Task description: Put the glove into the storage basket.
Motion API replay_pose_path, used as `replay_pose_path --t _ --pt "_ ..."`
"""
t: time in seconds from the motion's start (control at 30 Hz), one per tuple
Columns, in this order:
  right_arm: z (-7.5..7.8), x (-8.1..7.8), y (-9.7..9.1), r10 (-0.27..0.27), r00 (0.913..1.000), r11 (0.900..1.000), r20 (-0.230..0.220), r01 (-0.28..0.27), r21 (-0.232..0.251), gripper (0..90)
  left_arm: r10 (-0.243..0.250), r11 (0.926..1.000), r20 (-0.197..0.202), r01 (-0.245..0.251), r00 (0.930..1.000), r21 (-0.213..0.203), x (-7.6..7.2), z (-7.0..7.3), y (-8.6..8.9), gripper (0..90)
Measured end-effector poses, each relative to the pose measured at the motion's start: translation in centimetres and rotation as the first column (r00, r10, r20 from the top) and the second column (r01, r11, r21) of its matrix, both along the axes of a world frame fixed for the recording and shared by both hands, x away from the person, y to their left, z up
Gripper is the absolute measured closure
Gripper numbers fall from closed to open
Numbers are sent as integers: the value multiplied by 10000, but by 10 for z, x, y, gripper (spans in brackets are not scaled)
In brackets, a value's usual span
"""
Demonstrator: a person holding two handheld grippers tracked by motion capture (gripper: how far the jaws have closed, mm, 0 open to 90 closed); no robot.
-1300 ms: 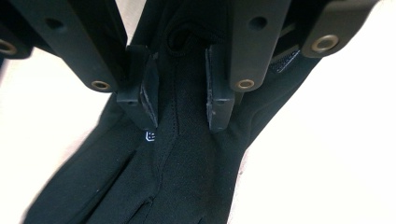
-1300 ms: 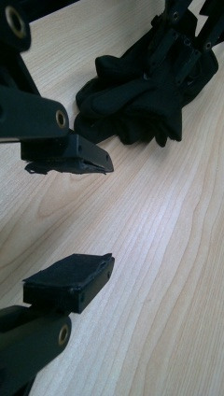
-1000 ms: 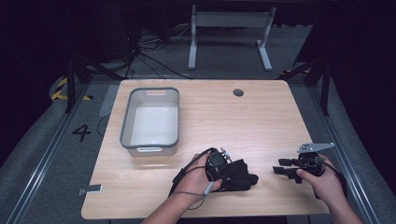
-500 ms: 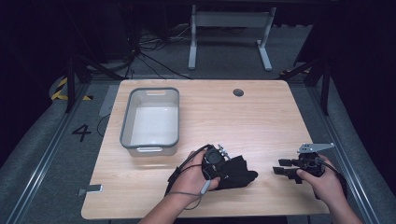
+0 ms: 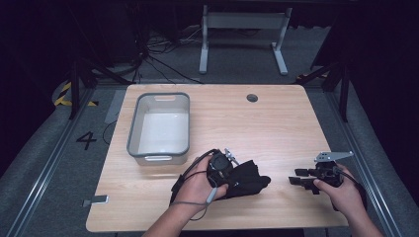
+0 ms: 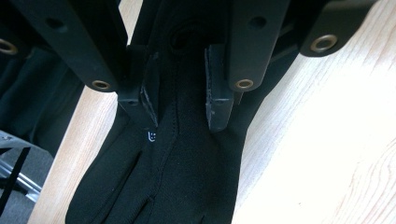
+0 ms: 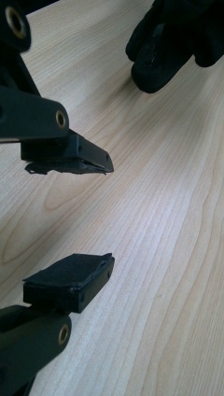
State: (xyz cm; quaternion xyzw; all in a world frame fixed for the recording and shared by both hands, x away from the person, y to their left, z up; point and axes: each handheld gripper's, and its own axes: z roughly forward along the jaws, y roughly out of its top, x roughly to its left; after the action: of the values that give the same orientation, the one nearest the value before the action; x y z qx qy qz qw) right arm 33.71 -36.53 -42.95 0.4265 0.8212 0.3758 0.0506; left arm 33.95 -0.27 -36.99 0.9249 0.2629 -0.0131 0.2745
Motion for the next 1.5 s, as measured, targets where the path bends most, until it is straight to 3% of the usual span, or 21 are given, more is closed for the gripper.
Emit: replay_pose_path --t 0.4,0.83,0.97,1.23,1.5 --pt "-1 3 1 -39 10000 9999 -64 39 102 485 686 9956 114 -677 9976 -648 6 22 24 683" --pt "0 8 4 46 10000 10000 -58 -46 81 481 1619 9803 -42 -1614 9868 -1143 25 48 49 682" --pt "-1 11 6 127 9999 9999 -33 -127 37 477 1984 9704 -225 -1996 9799 -1359 31 54 56 682" --pt "1 19 12 306 9995 9995 42 -307 70 475 2655 9577 71 -2629 9641 -1169 39 67 73 681" --pt "3 24 17 428 9991 9990 81 -429 97 471 3500 9306 179 -3455 9366 -1208 51 76 93 680"
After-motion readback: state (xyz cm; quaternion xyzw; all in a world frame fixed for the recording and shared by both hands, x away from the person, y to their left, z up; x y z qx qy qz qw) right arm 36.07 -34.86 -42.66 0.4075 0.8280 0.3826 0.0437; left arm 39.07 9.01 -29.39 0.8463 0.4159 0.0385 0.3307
